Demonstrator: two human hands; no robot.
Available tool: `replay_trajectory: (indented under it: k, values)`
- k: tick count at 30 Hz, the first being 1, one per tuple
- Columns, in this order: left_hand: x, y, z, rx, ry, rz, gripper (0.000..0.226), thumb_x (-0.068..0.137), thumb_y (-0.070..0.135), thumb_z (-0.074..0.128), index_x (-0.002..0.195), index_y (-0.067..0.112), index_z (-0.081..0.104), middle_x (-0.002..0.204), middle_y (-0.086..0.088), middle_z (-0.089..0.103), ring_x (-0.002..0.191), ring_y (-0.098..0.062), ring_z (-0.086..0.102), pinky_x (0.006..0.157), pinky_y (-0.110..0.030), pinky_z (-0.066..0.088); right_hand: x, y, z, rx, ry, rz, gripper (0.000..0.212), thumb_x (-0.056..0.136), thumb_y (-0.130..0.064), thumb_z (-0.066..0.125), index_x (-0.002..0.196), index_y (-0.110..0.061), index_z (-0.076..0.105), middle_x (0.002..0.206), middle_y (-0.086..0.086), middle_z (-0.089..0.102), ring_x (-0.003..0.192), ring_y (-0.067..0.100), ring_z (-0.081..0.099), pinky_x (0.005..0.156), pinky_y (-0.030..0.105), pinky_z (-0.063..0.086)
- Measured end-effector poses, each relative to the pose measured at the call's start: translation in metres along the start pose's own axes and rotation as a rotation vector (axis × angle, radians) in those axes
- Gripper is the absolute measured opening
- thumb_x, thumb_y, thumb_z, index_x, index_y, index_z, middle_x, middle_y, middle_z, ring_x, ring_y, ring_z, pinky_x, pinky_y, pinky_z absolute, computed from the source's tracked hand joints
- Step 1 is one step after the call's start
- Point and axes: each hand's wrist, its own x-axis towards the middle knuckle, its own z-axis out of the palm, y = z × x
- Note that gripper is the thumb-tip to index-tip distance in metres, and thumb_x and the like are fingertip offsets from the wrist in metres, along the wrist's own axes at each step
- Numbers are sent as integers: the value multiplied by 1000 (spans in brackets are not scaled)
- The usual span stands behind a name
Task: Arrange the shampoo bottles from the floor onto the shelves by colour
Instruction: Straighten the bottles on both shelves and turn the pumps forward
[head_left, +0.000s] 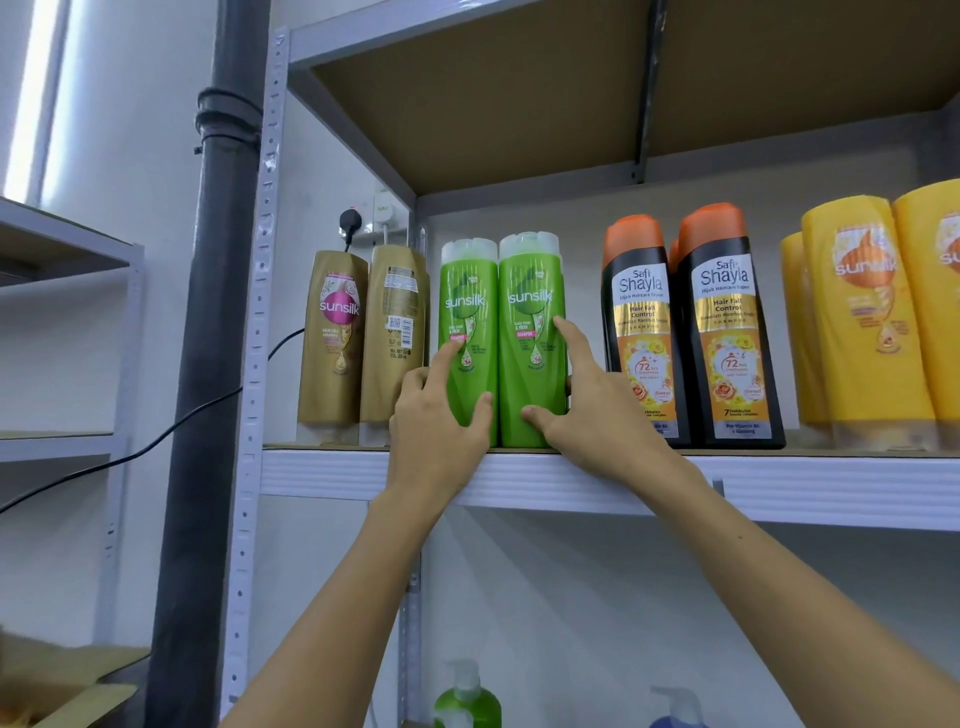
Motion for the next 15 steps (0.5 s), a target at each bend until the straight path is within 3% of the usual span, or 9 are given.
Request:
replay_trajectory:
  k: [5,10,15]
  values:
    - [0,-1,1,-1,13,10,64,88,33,69,146,33,43,108,-5,57,96,-19,55,86,-27,42,-1,-1,0,-6,3,2,98,89,-29,74,158,-35,6,77,0,64,68,11,60,61,28,46]
    - [0,-1,1,11,26,15,62,88,33,70,145,32,44,109,-5,58,98,-19,55,85,-25,40,-2,-1,-2,2,3,3,97,89,-28,74,159,-34,7,77,2,65,69,13,61,65,32,48]
    - [1,-1,2,17,43,30,61,87,31,71,143,30,47,115,-5,59,103,-17,55,87,-21,35,-1,0,-1,8,-1,-8,97,89,-27,74,158,-34,7,78,4,68,69,14,63,62,26,50]
